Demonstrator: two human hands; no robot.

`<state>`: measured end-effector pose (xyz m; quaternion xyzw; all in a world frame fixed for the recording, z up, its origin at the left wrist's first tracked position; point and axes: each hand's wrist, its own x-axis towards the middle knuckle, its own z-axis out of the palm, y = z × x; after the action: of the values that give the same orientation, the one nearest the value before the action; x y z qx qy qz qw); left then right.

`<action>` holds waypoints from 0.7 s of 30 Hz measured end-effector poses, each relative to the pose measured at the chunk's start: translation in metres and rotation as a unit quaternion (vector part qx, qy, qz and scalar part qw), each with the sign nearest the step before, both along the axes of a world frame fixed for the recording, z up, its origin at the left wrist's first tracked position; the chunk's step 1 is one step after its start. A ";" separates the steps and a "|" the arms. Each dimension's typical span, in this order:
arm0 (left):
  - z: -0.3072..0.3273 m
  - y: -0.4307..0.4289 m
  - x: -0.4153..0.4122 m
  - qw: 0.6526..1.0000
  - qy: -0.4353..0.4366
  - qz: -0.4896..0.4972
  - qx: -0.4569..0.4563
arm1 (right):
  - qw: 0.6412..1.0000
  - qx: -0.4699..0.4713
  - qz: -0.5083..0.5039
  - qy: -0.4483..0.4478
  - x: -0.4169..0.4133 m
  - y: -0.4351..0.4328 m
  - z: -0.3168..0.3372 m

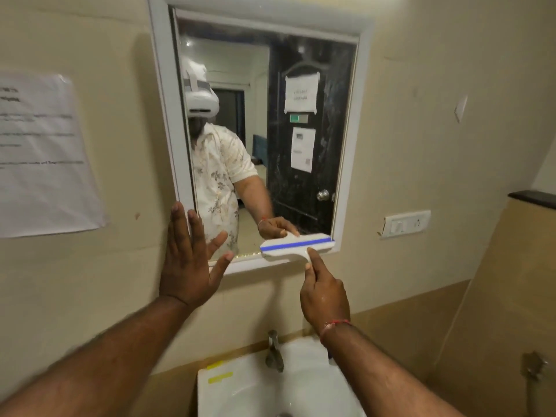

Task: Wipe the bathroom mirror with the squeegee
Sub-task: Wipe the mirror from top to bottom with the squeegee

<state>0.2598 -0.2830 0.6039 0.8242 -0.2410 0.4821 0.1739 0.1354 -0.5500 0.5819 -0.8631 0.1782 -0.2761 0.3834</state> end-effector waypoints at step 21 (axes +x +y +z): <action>0.286 0.014 0.012 0.989 -0.150 -0.005 -0.006 | 0.959 -0.016 0.066 -0.277 0.029 0.054 0.265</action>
<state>0.2716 -0.2691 0.8903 0.7402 -0.2655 0.6011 0.1425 0.1648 -0.4955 0.8474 -0.7688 0.0034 -0.4810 0.4215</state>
